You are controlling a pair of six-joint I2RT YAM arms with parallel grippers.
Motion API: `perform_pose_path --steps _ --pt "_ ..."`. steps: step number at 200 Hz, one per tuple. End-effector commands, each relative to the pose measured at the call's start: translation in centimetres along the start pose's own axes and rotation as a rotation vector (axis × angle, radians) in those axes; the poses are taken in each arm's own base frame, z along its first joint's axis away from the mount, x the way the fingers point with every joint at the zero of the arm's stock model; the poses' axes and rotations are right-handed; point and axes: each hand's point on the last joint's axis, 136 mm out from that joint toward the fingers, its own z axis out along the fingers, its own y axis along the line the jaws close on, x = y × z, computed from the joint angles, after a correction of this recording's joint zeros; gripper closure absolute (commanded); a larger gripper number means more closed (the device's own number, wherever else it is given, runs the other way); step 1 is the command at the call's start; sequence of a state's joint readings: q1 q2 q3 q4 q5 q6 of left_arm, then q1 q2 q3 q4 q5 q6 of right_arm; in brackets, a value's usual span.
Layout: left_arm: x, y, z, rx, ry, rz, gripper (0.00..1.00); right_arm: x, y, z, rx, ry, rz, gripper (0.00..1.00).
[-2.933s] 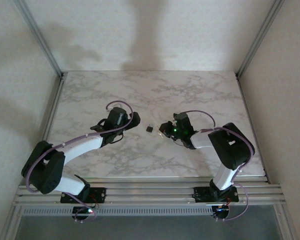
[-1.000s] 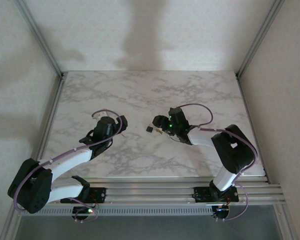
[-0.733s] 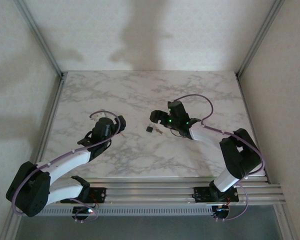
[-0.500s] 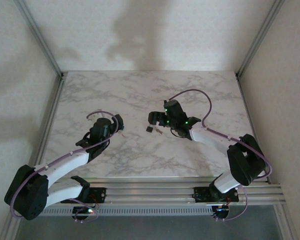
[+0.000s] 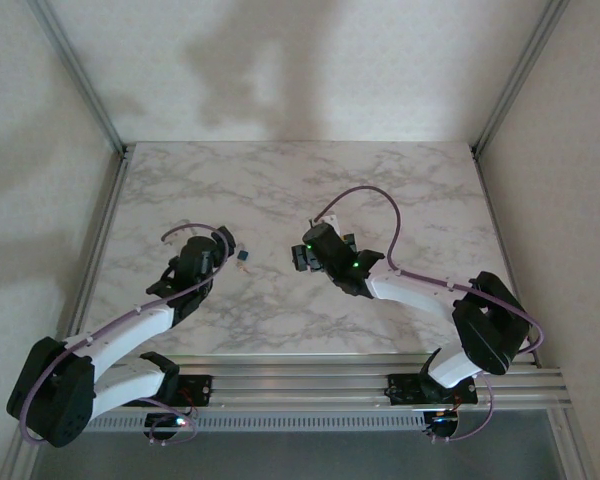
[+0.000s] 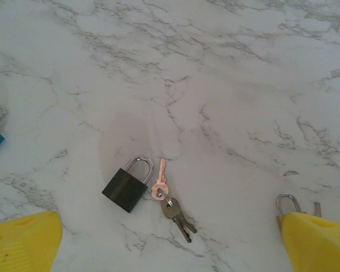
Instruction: Lock with the key
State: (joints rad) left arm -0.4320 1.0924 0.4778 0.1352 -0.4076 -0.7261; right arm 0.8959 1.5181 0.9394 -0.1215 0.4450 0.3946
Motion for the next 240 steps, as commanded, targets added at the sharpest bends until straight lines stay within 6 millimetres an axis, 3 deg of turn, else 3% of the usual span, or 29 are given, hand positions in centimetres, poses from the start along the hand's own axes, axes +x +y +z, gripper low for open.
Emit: perform_pose_path --steps 1,64,134,240 --pt "-0.7 2.3 -0.3 -0.078 -0.050 -0.047 0.00 0.2 1.8 -0.2 -0.081 0.008 -0.038 0.01" --pt "-1.5 4.2 -1.0 -0.087 -0.105 -0.141 0.00 0.4 6.3 -0.4 -0.197 0.067 -0.109 0.01" --pt "-1.7 5.5 -1.1 -0.114 -0.126 -0.192 0.00 -0.7 11.0 -1.3 -0.344 0.120 -0.105 0.02" --pt "-3.0 7.8 -2.5 -0.134 -0.202 -0.294 0.01 0.7 13.3 2.3 -0.255 0.317 0.056 0.13"
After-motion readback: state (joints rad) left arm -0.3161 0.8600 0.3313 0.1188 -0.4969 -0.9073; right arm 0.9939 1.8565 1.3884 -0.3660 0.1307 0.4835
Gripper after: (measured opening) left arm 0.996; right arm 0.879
